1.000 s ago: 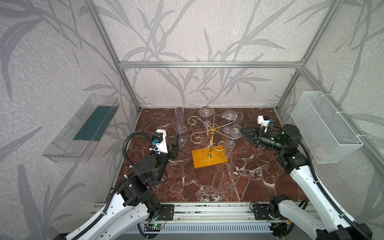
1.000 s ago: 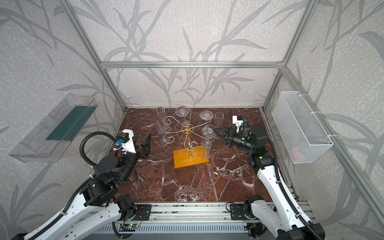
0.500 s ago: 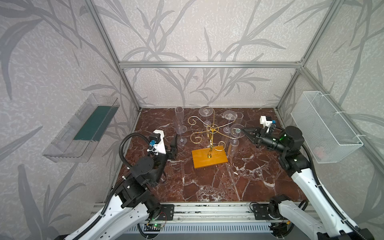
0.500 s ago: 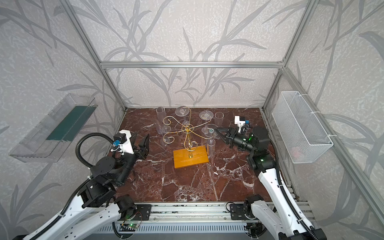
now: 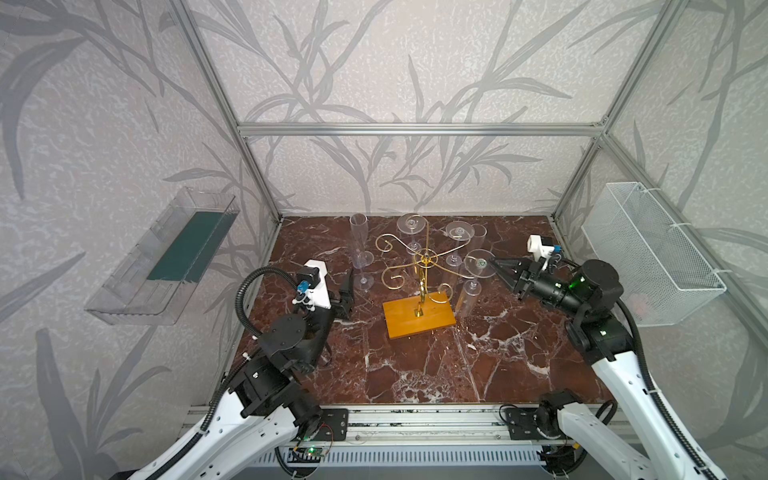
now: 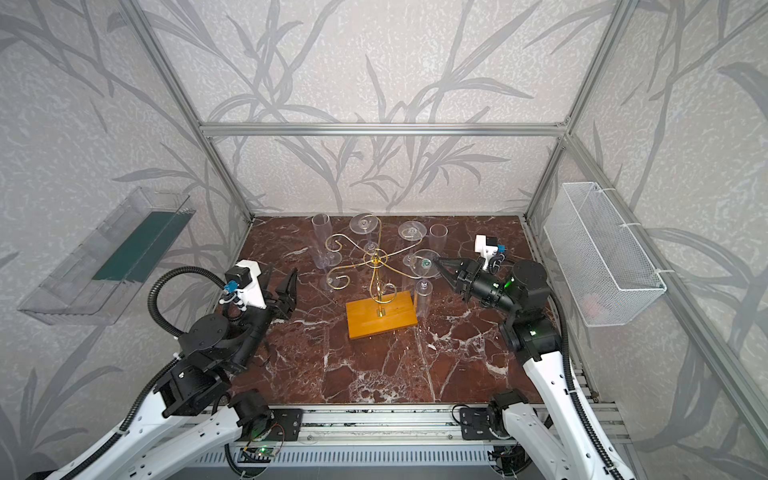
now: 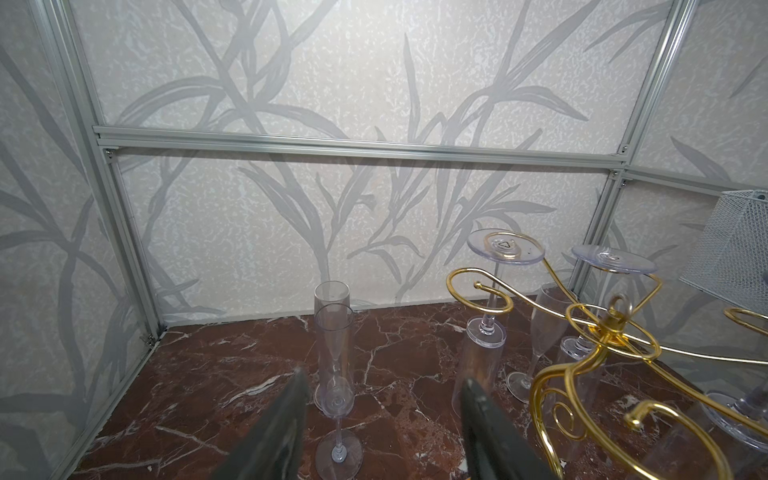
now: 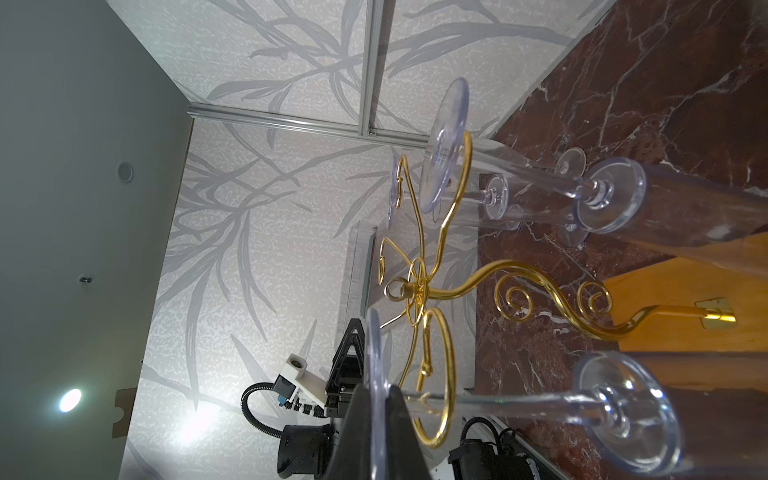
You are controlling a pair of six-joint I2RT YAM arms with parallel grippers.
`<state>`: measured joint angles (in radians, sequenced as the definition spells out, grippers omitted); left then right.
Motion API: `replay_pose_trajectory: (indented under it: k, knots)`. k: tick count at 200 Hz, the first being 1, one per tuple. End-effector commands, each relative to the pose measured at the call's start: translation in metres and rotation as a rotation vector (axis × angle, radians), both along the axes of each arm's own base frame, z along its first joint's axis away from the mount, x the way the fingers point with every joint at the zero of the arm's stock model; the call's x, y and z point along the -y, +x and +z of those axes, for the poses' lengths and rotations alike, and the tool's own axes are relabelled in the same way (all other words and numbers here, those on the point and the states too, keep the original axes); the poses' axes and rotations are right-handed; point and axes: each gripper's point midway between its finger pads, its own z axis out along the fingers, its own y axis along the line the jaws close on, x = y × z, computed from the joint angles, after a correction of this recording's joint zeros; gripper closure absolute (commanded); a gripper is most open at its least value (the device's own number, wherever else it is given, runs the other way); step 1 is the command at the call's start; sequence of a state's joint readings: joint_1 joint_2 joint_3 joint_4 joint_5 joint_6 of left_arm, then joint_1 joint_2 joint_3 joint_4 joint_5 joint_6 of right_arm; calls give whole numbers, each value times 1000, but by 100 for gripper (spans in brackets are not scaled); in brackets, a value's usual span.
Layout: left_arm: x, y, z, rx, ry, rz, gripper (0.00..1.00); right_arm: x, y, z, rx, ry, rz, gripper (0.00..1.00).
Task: Take the wine glass off the wine glass rack
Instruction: 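Close the right gripper on the foot of the hanging glass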
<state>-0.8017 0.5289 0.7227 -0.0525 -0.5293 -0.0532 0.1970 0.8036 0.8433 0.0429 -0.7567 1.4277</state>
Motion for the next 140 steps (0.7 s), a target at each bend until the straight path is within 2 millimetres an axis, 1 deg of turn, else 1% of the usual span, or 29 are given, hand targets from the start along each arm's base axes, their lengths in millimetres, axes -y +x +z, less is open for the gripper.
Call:
replay_pose_trajectory:
  k: [1,32,59,92,117,140]
  knots:
    - [-3,0,1,6,-11,14,40,-1,-9,23,51,8,10,100]
    - [-3,0,0,3,-21,12,40,-6,-10,23,49,11,12,100]
    - [-3,0,1,5,-24,9,40,-19,-11,23,41,10,54,100]
    - [-3,-1,3,7,-22,8,40,-37,-9,27,61,0,100,100]
    - [-5,-2,3,9,-22,10,40,-48,-4,30,73,-10,119,100]
    - [-6,-3,3,10,-23,11,40,-53,5,35,85,-5,117,100]
